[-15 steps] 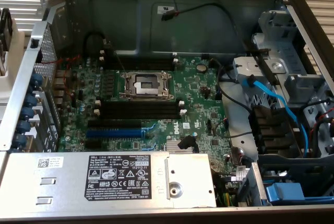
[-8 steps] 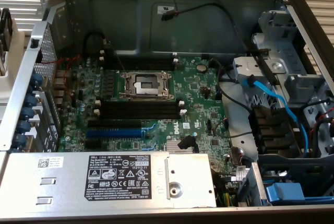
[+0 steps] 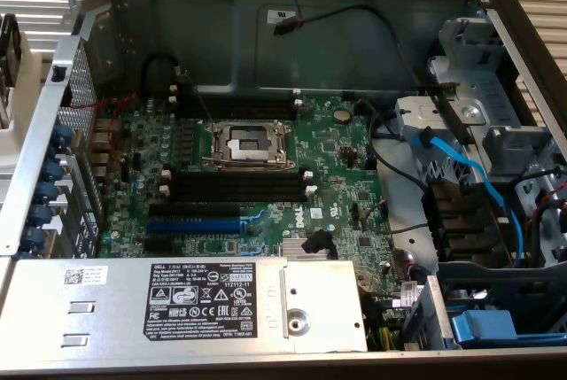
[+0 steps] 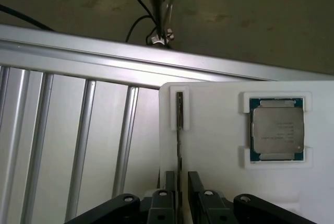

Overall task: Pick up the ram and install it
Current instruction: 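Pick up the ram and move it above insertion slot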

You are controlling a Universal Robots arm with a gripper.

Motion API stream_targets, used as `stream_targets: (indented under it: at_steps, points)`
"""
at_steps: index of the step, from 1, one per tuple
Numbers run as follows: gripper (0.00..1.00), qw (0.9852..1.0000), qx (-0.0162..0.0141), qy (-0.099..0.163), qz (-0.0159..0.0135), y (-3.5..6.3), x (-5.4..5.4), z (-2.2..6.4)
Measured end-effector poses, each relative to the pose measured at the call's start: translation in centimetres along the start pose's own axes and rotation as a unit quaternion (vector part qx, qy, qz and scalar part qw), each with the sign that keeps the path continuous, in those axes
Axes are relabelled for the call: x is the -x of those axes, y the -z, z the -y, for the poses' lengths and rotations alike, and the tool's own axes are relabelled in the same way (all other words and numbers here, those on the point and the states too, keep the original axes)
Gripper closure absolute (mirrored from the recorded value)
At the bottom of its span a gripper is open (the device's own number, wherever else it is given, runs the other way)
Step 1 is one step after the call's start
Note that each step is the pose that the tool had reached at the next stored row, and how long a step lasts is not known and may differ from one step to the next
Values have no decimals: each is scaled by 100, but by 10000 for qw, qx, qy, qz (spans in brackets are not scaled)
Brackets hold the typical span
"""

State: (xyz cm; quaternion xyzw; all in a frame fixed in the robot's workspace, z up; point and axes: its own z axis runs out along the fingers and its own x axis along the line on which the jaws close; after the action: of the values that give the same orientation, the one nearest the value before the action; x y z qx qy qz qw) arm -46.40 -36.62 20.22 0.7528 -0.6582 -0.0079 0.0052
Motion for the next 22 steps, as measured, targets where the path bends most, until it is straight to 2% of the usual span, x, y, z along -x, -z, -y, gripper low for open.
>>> stream_targets:
  at_steps: [18,21,22]
  points:
    - [75,10000,1,2,0,-7,-1,5]
    - [78,10000,1,2,0,-7,-2,5]
    - [85,10000,1,2,0,-6,-2,5]
